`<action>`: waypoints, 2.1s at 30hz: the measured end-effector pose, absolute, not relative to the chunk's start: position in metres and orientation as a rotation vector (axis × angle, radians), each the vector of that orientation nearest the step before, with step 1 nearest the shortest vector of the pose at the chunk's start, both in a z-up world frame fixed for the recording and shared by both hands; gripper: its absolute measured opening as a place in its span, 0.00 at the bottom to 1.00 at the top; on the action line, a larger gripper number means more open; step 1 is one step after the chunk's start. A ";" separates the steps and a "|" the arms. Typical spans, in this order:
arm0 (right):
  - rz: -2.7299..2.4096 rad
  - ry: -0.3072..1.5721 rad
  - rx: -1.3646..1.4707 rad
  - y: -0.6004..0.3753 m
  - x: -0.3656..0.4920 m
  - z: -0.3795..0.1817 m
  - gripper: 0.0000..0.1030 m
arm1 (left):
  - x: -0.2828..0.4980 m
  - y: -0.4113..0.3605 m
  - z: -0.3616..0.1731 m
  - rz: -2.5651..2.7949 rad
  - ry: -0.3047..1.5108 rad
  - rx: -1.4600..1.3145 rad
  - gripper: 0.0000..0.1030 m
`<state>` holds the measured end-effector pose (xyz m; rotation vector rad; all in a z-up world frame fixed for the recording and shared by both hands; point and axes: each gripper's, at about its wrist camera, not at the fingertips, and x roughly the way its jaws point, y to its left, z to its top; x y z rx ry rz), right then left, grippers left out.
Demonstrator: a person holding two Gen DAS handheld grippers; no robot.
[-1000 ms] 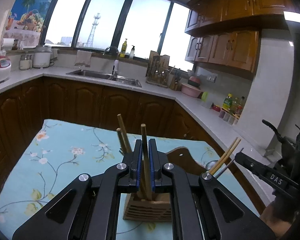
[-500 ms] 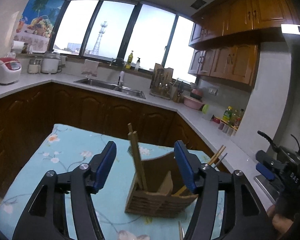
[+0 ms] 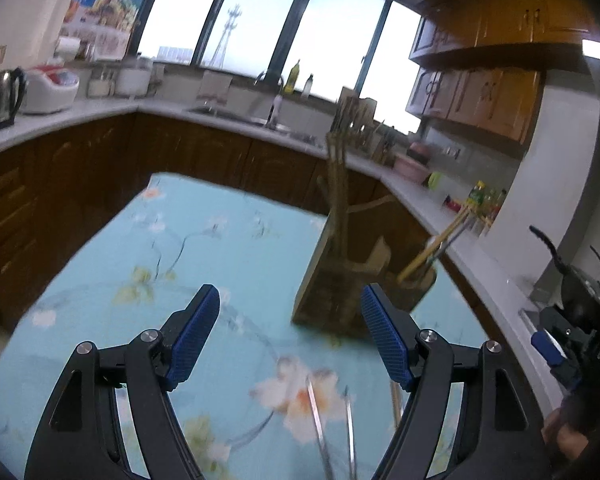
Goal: Organize utensils
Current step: 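Withdraw both open tools back toward the remaining utensils, then grasp a metal chopstick with the left tool while the right tool grasps a wooden chopstick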
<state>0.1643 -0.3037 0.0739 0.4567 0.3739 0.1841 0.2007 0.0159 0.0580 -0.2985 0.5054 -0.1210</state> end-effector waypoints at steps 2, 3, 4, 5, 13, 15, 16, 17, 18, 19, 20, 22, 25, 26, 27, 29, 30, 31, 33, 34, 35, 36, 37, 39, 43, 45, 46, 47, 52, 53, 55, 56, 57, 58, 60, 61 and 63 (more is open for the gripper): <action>0.177 0.403 0.460 -0.304 0.158 0.063 0.87 | 0.192 0.017 0.048 -0.115 0.530 -0.300 0.73; 0.173 0.420 0.460 -0.303 0.155 0.057 0.87 | 0.188 0.017 0.043 -0.113 0.543 -0.300 0.73; 0.171 0.429 0.461 -0.304 0.153 0.054 0.87 | 0.184 0.017 0.039 -0.112 0.553 -0.300 0.73; 0.165 0.444 0.462 -0.304 0.150 0.048 0.87 | 0.181 0.017 0.034 -0.111 0.568 -0.301 0.73; 0.143 0.493 0.437 -0.302 0.131 0.025 0.87 | 0.164 0.020 0.007 -0.101 0.638 -0.313 0.73; 0.140 0.505 0.432 -0.300 0.129 0.022 0.87 | 0.162 0.020 0.003 -0.100 0.649 -0.314 0.73; 0.141 0.509 0.433 -0.299 0.128 0.020 0.87 | 0.162 0.020 0.002 -0.100 0.656 -0.314 0.73; 0.142 0.513 0.434 -0.298 0.128 0.018 0.87 | 0.162 0.020 0.000 -0.100 0.662 -0.313 0.73; 0.143 0.519 0.433 -0.297 0.128 0.017 0.87 | 0.162 0.019 -0.002 -0.099 0.669 -0.311 0.73; 0.143 0.521 0.431 -0.295 0.127 0.015 0.87 | 0.162 0.019 -0.002 -0.099 0.673 -0.309 0.73; 0.146 0.524 0.427 -0.293 0.126 0.015 0.87 | 0.162 0.018 -0.003 -0.098 0.677 -0.305 0.73; 0.151 0.527 0.416 -0.291 0.127 0.015 0.87 | 0.164 0.015 -0.006 -0.092 0.695 -0.290 0.73; 0.146 0.530 0.380 -0.283 0.130 0.017 0.86 | 0.168 0.012 -0.010 -0.101 0.724 -0.281 0.73; 0.151 0.533 0.364 -0.280 0.132 0.017 0.85 | 0.170 0.011 -0.011 -0.103 0.733 -0.277 0.73; 0.155 0.537 0.358 -0.277 0.133 0.017 0.81 | 0.172 0.010 -0.012 -0.104 0.739 -0.273 0.73; 0.172 0.558 0.349 -0.271 0.138 0.016 0.71 | 0.176 0.007 -0.014 -0.111 0.755 -0.269 0.73; 0.183 0.574 0.343 -0.268 0.143 0.015 0.65 | 0.178 0.006 -0.016 -0.116 0.765 -0.269 0.73; 0.189 0.584 0.341 -0.266 0.145 0.014 0.63 | 0.181 0.005 -0.017 -0.122 0.776 -0.270 0.73; 0.208 0.617 0.331 -0.260 0.155 0.010 0.56 | 0.186 0.002 -0.020 -0.133 0.794 -0.264 0.73; 0.220 0.634 0.327 -0.257 0.159 0.008 0.54 | 0.189 0.000 -0.022 -0.137 0.803 -0.259 0.73; 0.238 0.654 0.326 -0.253 0.165 0.005 0.49 | 0.191 -0.002 -0.024 -0.143 0.814 -0.254 0.73; 0.260 0.676 0.327 -0.249 0.173 0.002 0.41 | 0.195 -0.005 -0.026 -0.153 0.830 -0.248 0.73; 0.266 0.686 0.324 -0.246 0.177 0.000 0.38 | 0.198 -0.007 -0.027 -0.159 0.839 -0.243 0.72; 0.274 0.711 0.311 -0.238 0.189 -0.004 0.29 | 0.203 -0.012 -0.029 -0.167 0.854 -0.232 0.71; 0.285 0.747 0.301 -0.230 0.211 -0.013 0.24 | 0.214 -0.018 -0.033 -0.198 0.887 -0.223 0.62; 0.284 0.772 0.293 -0.226 0.222 -0.018 0.23 | 0.220 -0.022 -0.035 -0.210 0.904 -0.216 0.60; 0.283 0.781 0.293 -0.226 0.225 -0.020 0.23 | 0.223 -0.024 -0.036 -0.216 0.911 -0.210 0.58; 0.284 0.796 0.293 -0.225 0.230 -0.023 0.23 | 0.226 -0.026 -0.037 -0.223 0.918 -0.205 0.57; 0.263 0.843 0.286 -0.225 0.248 -0.036 0.23 | 0.240 -0.034 -0.042 -0.250 0.947 -0.182 0.51; 0.263 0.849 0.288 -0.226 0.251 -0.037 0.22 | 0.243 -0.036 -0.044 -0.256 0.955 -0.177 0.50; 0.258 0.860 0.282 -0.227 0.255 -0.040 0.22 | 0.247 -0.039 -0.048 -0.268 0.972 -0.170 0.41; 0.261 0.868 0.281 -0.227 0.258 -0.041 0.21 | 0.249 -0.041 -0.050 -0.274 0.980 -0.167 0.38; 0.262 0.869 0.276 -0.227 0.260 -0.042 0.20 | 0.252 -0.043 -0.053 -0.281 0.992 -0.161 0.34; 0.261 0.869 0.269 -0.226 0.262 -0.041 0.20 | 0.253 -0.044 -0.054 -0.282 0.993 -0.157 0.31; 0.259 0.874 0.256 -0.224 0.269 -0.040 0.20 | 0.256 -0.047 -0.053 -0.283 0.987 -0.136 0.31; 0.256 0.876 0.250 -0.223 0.273 -0.040 0.19 | 0.257 -0.049 -0.053 -0.285 0.988 -0.133 0.31; 0.248 0.880 0.237 -0.222 0.280 -0.039 0.17 | 0.261 -0.053 -0.053 -0.290 0.995 -0.120 0.31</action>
